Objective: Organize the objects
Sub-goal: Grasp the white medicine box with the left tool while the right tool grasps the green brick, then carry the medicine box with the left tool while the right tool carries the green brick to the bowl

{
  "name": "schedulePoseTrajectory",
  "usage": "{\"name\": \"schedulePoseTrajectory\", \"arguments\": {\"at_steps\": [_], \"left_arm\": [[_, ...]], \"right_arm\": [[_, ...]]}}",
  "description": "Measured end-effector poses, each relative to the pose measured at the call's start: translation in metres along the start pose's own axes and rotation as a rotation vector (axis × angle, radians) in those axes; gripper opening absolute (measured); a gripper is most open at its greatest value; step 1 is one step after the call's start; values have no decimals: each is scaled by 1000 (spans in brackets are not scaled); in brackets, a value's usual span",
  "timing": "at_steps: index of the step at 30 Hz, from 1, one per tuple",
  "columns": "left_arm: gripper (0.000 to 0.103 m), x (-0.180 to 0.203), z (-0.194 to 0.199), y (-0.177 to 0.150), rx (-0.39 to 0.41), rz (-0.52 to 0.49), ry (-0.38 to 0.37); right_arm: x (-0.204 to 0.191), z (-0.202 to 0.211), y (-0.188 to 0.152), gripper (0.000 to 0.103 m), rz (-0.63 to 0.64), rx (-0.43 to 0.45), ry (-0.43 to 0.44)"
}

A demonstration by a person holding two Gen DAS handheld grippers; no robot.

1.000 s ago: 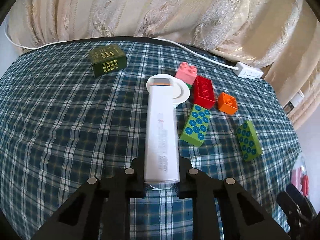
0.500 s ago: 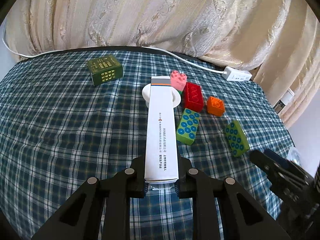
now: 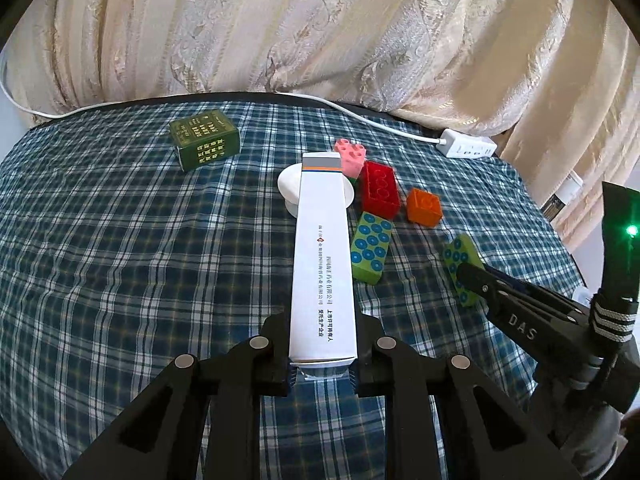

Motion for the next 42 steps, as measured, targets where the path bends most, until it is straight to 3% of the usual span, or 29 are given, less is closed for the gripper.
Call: {"name": "schedulePoseTrajectory", "arguments": {"at_steps": [5, 25, 42], "left_arm": [[20, 3, -2, 0, -1, -12, -5], [20, 31, 4, -6, -5, -120, -78], [20, 79, 9, -16, -28, -238, -139]], "right_arm": [[0, 0, -1, 16, -3, 6, 5], [39, 65, -34, 16, -125, 74, 2], [90, 110, -71, 16, -237, 121, -72]]}}
Point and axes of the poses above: each gripper's, at about its wrist camera, not at the fingertips, and z roughly against the way its jaws point, x to its right, y to its top, the point moved 4 cm from there along -z, roughly the way its jaws point, and after that the axes turned 12 degrees about -y, right-handed, at the moved point
